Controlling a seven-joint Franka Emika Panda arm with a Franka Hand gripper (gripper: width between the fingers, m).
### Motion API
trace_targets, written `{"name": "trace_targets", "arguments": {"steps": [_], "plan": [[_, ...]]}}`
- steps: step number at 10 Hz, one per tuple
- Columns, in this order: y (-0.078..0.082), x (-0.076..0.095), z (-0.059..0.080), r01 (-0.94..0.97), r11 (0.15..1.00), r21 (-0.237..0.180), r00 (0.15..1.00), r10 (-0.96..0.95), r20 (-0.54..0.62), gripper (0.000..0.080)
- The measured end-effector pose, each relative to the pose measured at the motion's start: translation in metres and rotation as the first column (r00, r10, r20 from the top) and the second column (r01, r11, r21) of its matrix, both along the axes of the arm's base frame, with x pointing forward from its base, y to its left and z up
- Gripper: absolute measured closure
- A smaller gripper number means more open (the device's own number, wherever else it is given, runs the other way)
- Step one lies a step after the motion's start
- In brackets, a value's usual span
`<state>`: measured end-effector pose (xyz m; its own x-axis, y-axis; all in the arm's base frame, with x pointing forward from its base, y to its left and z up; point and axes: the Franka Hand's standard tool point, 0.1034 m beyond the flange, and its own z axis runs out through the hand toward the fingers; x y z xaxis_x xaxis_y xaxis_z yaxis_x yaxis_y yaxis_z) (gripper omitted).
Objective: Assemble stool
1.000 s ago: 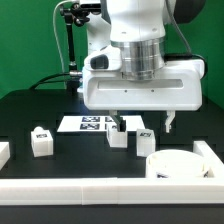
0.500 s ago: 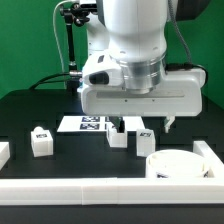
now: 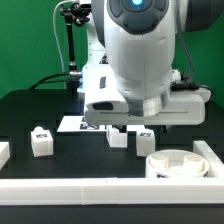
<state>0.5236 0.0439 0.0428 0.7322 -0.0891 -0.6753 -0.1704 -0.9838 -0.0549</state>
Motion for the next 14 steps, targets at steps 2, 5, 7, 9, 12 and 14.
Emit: {"name": "trace_targets", "arguments": {"steps": [2,5,7,9,12,14], "plan": [[0.000,-0.011,-0.003,-0.005,1.000,0.026,0.989,0.009,-0.147,0.0150],[0.001,-0.015,-0.013,-0.014,0.999,0.043,0.969,0.024,-0.246,0.0150],[0.004,-0.014,-0.021,-0.015,0.999,0.040,0.974,0.024,-0.225,0.0150],[0.006,-0.012,-0.027,-0.017,0.999,0.037,0.977,0.024,-0.210,0.0150],[0.008,-0.008,-0.036,-0.021,0.999,0.038,0.985,0.027,-0.173,0.0150],[0.008,-0.007,-0.038,-0.021,0.999,0.038,0.986,0.027,-0.164,0.0150]]}}
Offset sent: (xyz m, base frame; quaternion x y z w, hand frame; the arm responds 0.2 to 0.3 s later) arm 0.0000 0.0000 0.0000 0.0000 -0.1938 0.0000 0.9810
